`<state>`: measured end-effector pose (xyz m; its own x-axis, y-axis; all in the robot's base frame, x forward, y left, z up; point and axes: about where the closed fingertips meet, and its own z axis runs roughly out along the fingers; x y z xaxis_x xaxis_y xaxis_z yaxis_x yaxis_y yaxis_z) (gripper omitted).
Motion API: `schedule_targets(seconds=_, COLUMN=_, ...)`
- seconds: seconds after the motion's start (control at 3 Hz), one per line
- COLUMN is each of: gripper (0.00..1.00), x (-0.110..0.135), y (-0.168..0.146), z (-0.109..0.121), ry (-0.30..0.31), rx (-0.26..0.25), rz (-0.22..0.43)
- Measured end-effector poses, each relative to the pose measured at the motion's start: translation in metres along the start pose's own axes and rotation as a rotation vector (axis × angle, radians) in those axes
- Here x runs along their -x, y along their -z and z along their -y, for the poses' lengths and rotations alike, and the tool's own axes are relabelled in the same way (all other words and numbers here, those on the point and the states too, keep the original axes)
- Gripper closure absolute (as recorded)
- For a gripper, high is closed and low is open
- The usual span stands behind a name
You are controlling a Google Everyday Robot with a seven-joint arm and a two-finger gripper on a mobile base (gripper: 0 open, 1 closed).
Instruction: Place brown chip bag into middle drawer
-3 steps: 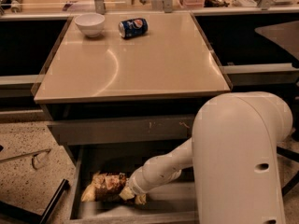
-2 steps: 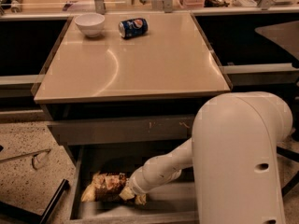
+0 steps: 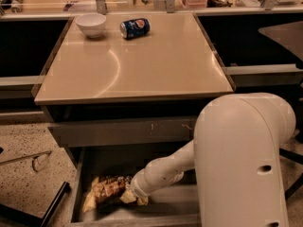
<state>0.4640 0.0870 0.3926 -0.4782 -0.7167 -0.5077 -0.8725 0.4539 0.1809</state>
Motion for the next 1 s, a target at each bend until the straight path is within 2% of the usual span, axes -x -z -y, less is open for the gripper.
schedule_targets(seconds=0.33, gripper=0.00, x=0.000, y=0.000, z=0.000, ry=0.000, rx=0.000, rz=0.000)
schedule_targets(seconds=0.67, gripper=0.00, x=0.000, y=0.000, z=0.000, ry=0.000, rx=0.000, rz=0.000)
schedule_targets(seconds=1.0, gripper=0.00, x=-0.005, y=0.033, z=0.009, ry=-0.043, rx=-0.040, rz=0.010)
